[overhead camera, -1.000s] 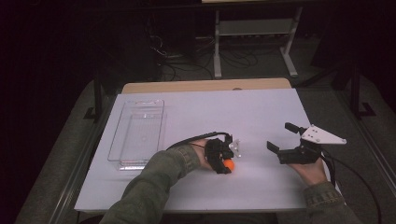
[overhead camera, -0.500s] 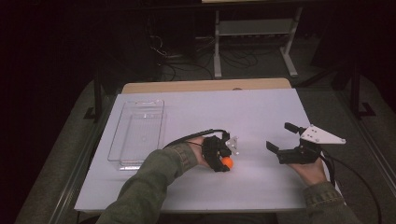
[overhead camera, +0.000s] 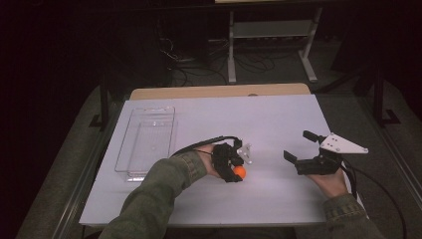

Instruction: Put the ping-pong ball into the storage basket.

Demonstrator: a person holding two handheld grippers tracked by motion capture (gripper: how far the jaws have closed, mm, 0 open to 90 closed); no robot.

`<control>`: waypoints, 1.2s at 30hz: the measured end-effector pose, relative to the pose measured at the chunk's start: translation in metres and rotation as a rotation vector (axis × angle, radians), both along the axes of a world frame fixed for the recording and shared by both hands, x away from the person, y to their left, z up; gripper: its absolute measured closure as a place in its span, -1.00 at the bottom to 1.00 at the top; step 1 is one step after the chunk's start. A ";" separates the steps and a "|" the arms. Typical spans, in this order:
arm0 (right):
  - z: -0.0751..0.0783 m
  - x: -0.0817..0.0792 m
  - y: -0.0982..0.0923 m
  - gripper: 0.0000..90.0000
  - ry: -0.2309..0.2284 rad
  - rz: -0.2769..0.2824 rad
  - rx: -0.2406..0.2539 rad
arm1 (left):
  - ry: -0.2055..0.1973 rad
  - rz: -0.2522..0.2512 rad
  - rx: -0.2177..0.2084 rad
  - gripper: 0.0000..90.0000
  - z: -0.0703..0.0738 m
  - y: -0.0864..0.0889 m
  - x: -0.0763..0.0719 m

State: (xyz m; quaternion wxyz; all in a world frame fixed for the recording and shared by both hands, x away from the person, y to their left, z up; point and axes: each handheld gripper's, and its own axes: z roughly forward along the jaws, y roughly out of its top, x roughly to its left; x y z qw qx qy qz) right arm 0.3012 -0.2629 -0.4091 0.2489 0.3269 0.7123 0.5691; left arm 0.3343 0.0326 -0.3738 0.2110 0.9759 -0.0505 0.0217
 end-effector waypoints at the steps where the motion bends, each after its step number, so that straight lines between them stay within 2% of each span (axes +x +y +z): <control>1: 0.000 0.000 0.000 -1.00 0.000 0.000 0.000 | -0.002 0.005 -0.006 0.13 0.002 0.001 0.000; 14: 0.000 0.000 0.000 -1.00 0.003 0.002 0.000 | -0.012 0.027 -0.021 0.12 0.013 0.011 -0.001; 25: 0.000 0.000 0.001 -1.00 0.005 0.002 -0.004 | -0.045 0.042 -0.037 0.12 0.030 0.019 -0.001; 36: 0.000 0.000 0.001 -1.00 0.003 0.002 -0.004 | -0.051 0.041 -0.034 0.12 0.040 0.024 -0.002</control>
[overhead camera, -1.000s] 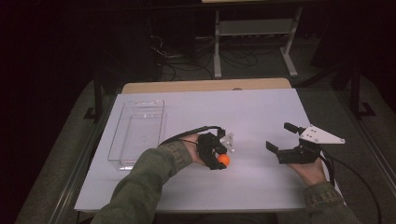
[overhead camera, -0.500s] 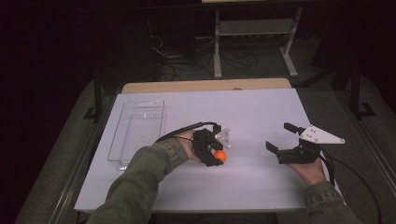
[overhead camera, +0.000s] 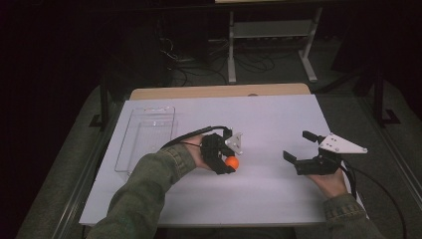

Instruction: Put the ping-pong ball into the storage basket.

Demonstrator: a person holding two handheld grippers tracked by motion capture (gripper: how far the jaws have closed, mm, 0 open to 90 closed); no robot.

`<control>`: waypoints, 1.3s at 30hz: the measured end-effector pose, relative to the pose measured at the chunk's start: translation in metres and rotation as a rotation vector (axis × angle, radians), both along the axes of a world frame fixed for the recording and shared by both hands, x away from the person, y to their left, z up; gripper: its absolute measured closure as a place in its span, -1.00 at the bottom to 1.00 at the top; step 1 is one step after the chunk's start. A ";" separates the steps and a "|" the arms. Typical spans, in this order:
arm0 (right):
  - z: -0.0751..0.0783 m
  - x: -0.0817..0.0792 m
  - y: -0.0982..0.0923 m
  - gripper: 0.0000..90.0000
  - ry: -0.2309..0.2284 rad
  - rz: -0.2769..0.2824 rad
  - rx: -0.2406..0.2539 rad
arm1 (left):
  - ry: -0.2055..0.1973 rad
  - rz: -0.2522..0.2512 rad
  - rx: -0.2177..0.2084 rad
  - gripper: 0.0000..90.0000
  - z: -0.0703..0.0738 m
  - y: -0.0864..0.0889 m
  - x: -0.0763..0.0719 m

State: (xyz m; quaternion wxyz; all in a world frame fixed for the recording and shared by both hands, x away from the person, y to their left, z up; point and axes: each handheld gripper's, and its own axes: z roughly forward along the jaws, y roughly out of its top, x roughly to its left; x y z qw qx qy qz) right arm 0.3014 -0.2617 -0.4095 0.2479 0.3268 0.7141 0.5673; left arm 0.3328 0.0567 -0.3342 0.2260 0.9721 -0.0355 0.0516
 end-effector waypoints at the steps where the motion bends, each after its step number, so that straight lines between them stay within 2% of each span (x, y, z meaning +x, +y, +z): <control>1: 0.000 0.000 0.000 -1.00 0.000 0.000 0.000 | -0.001 -0.002 0.003 0.12 0.001 0.001 0.000; 12: 0.000 0.000 0.000 -1.00 0.001 -0.001 0.000 | -0.016 0.008 0.000 0.12 0.014 0.007 0.000; 23: 0.000 0.000 0.000 -1.00 0.002 0.000 0.001 | -0.023 0.006 0.006 0.12 0.020 0.009 0.001; 34: 0.000 0.000 0.000 -1.00 0.001 0.001 0.001 | -0.040 0.017 0.027 0.12 0.032 0.015 0.002; 39: 0.000 0.000 0.000 -1.00 0.005 -0.001 0.002 | -0.036 0.035 0.010 0.12 0.036 0.021 0.004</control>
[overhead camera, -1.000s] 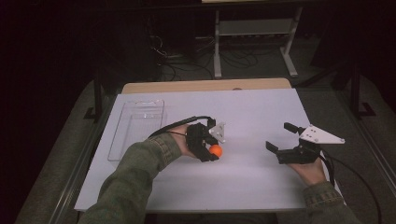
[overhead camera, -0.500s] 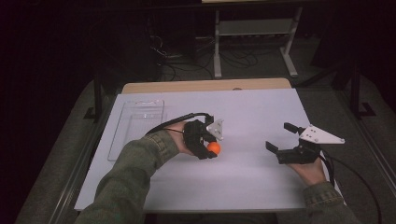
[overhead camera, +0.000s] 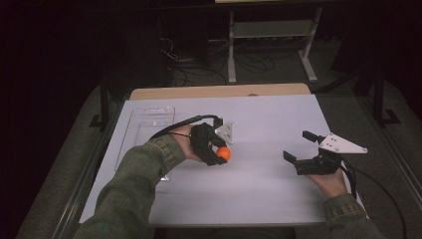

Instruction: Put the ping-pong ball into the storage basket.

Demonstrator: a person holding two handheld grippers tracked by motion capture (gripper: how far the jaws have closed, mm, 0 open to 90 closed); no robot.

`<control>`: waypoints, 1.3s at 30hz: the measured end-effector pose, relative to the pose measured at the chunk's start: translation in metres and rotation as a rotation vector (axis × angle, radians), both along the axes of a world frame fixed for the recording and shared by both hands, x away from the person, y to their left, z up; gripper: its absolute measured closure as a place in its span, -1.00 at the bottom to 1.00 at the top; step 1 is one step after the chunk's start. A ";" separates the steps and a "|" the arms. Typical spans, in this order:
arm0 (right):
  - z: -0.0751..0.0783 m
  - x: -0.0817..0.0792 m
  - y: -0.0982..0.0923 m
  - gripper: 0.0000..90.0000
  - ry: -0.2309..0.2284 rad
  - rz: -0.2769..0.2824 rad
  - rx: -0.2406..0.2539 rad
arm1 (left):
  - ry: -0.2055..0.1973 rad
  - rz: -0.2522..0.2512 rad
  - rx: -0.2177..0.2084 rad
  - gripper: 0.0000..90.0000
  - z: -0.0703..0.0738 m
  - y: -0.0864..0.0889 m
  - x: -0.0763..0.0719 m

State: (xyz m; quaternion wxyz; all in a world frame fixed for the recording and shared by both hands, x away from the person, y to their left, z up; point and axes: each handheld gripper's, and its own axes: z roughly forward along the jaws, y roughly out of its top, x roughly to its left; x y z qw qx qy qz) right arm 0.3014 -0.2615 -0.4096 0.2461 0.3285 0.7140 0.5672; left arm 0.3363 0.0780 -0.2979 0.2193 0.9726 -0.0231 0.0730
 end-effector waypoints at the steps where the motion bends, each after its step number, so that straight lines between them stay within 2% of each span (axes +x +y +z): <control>1: 0.000 0.000 0.000 -1.00 -0.001 0.001 -0.001 | -0.001 0.003 0.001 0.12 0.001 0.001 0.000; 6: 0.000 0.000 0.000 -1.00 -0.006 0.003 -0.002 | -0.007 0.016 -0.017 0.13 0.008 0.008 0.001; 20: 0.000 0.000 0.001 -1.00 -0.004 0.006 -0.003 | -0.030 0.045 -0.014 0.13 0.028 0.028 0.000; 29: 0.000 0.000 0.001 -1.00 -0.001 0.006 -0.007 | -0.047 0.066 -0.026 0.13 0.043 0.041 0.002; 39: 0.000 0.001 0.002 -1.00 -0.003 0.006 -0.006 | -0.068 0.081 -0.013 0.13 0.058 0.055 0.002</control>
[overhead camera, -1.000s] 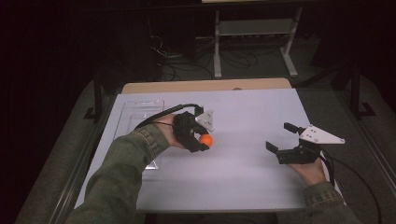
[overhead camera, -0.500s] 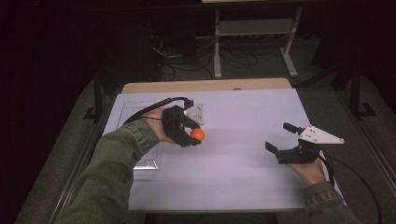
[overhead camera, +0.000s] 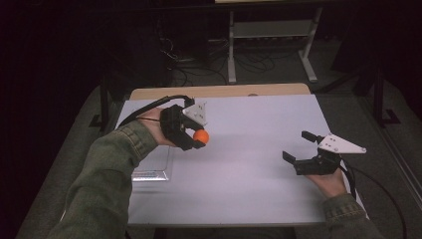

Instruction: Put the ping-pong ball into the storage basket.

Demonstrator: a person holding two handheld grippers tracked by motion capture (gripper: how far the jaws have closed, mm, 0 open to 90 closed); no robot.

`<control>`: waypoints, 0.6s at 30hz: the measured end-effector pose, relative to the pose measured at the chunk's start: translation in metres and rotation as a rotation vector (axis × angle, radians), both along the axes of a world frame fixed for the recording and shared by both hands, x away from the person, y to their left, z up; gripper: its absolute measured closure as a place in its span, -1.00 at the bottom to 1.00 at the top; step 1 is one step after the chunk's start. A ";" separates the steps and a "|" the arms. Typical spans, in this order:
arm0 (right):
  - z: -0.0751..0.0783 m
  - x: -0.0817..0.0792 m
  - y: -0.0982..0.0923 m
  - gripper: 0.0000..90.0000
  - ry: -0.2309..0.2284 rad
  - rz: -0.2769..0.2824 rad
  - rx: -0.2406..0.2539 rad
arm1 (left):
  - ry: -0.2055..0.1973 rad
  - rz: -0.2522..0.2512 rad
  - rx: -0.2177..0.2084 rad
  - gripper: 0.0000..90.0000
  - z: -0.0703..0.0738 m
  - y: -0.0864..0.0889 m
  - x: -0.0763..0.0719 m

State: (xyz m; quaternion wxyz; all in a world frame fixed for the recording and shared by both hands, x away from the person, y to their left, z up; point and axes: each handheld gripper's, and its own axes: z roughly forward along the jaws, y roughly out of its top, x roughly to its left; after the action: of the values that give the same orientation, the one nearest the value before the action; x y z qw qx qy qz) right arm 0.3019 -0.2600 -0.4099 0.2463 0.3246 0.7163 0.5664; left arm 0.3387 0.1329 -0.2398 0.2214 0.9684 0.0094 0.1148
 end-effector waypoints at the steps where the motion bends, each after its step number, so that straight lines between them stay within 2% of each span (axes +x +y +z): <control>1: 0.000 0.000 0.000 -1.00 0.000 0.001 0.000 | -0.007 0.002 0.000 0.13 0.002 0.002 0.000; 5: 0.000 0.000 0.000 -1.00 -0.001 0.000 -0.001 | -0.019 0.010 -0.020 0.13 0.009 0.009 0.001; 18: 0.000 0.000 0.000 -1.00 -0.001 -0.001 0.001 | -0.031 0.045 0.002 0.13 0.012 0.021 0.004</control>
State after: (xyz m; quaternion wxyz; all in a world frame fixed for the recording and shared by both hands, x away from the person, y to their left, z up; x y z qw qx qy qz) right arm 0.3018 -0.2605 -0.4096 0.2468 0.3248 0.7156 0.5670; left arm 0.3426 0.1543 -0.2280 0.2178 0.9662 0.0278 0.1348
